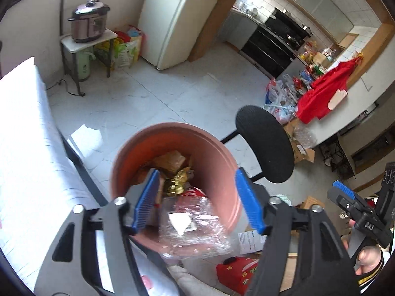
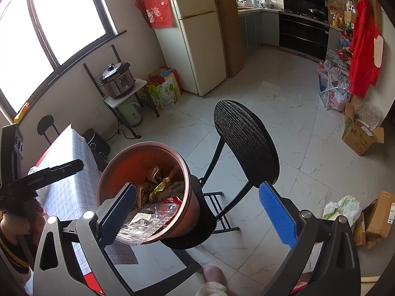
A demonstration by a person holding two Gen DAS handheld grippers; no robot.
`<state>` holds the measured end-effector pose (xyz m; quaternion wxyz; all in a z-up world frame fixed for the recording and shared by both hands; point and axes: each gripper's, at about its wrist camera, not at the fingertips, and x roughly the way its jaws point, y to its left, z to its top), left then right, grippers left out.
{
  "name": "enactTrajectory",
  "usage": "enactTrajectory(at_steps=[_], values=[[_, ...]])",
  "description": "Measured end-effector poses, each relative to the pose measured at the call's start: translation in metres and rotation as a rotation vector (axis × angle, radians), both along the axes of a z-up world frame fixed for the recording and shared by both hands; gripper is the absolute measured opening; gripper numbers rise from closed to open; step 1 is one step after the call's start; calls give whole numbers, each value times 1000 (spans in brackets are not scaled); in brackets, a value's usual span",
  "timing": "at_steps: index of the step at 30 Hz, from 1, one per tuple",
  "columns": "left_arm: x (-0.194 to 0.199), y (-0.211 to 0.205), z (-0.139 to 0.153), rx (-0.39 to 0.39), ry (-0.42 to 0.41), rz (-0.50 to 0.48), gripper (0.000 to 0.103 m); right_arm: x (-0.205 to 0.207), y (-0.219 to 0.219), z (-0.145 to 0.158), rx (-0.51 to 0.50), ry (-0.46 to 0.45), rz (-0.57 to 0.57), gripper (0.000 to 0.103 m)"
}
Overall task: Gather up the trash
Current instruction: 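Move the left tool over the bucket and open it to drop the tray, then bring both open tools back over the table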
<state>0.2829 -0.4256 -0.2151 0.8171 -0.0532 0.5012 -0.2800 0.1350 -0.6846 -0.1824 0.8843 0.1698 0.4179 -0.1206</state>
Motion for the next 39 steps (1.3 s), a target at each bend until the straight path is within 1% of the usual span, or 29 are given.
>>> enactTrajectory(at_steps=[1,2,4,8,12,16,20,24,29,32,35,39], values=[[-1,12,5,22,-17,27,89,3,2,0,3,-1,5,98],[-3,24,10,34,-37,54,92,6,5,0,7,-3,13,98],[-7,52,20,43,-70,93,94,13,13,2,15,-11,37,98],[-20,113,35,87,-117,198,95,34,43,5,25,-20,115,98],[-39,184,48,125,-140,337,97,60,88,10,29,-24,217,97],[-61,263,58,148,-156,489,97,81,144,18,37,-43,335,97],[-86,337,70,195,-197,631,97,100,205,26,44,-50,450,97],[-113,409,78,208,-225,769,97,115,268,34,54,-44,567,97],[-144,485,70,222,-219,923,97,130,348,43,-31,-53,678,97],[-158,524,57,221,-201,981,97,142,394,41,-63,-72,726,97],[-171,554,44,221,-179,1023,97,159,439,29,-87,-65,754,97],[-179,586,28,233,-159,1054,97,190,488,4,-61,-31,747,97]])
